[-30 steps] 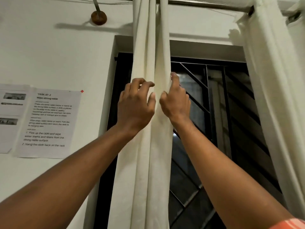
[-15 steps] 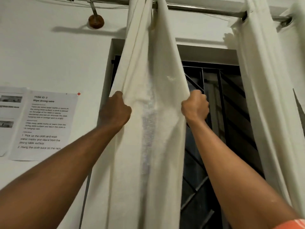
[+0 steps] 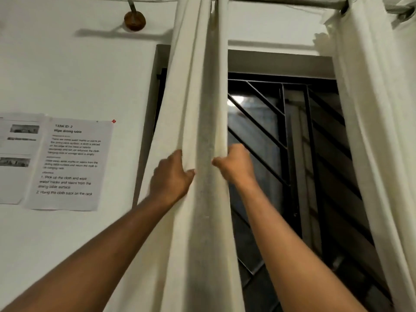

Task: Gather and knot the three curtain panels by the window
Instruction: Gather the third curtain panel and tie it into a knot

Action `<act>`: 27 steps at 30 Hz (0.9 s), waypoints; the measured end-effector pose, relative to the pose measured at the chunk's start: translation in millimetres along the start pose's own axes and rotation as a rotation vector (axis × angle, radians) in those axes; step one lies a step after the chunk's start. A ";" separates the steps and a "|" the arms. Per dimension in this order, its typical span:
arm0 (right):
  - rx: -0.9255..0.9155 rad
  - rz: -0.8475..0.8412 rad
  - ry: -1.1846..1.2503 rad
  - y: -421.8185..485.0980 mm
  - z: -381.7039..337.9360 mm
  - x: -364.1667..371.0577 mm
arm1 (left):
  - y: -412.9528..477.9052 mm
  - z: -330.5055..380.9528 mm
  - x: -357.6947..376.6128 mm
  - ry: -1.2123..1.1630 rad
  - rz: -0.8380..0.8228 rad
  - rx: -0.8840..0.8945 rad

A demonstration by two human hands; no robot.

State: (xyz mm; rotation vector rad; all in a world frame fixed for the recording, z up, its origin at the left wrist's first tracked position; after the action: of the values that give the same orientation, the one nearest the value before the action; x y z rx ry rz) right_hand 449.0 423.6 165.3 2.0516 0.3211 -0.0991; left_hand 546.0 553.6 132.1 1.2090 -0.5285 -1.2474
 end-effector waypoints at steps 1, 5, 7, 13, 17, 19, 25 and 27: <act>0.017 -0.033 -0.041 -10.2 1.5 10.9 | -7.4 -2.2 10.5 0.012 -0.037 -0.010; 0.146 -0.066 -0.073 -60.5 27.1 45.0 | -41.6 -17.6 43.6 0.015 -0.124 -0.064; 0.211 -0.015 -0.044 -83.3 46.4 55.5 | -57.6 -26.0 54.7 0.044 -0.144 -0.089; 0.320 -0.002 0.070 -116.4 106.2 73.3 | -86.9 -72.7 78.5 0.069 -0.209 -0.199; 0.418 0.193 -0.009 -117.2 136.9 41.5 | -89.3 -102.5 65.4 0.118 0.011 -0.293; 0.422 0.242 -0.016 -116.4 143.3 30.3 | -96.4 -101.8 61.8 0.139 0.062 -0.273; 0.304 0.005 0.047 -128.1 125.1 53.0 | -143.1 -54.2 102.3 0.231 -0.158 -0.060; 0.278 -0.035 0.063 -136.8 116.0 64.1 | -160.6 -38.5 118.0 0.220 -0.236 -0.019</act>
State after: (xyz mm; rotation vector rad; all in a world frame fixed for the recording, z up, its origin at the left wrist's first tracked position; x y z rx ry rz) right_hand 481.5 395.9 -20.4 2.3278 0.4007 -0.1050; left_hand 546.8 483.9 -58.5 1.4023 -0.2160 -1.2922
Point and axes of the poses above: each hand's wrist, its own y-axis towards the middle knuckle, its own x-axis out of the palm, z = x × y, the point moved 5 cm from there along y, towards the middle knuckle, and after that the axes turned 3 degrees about y, right-handed, at the moved point
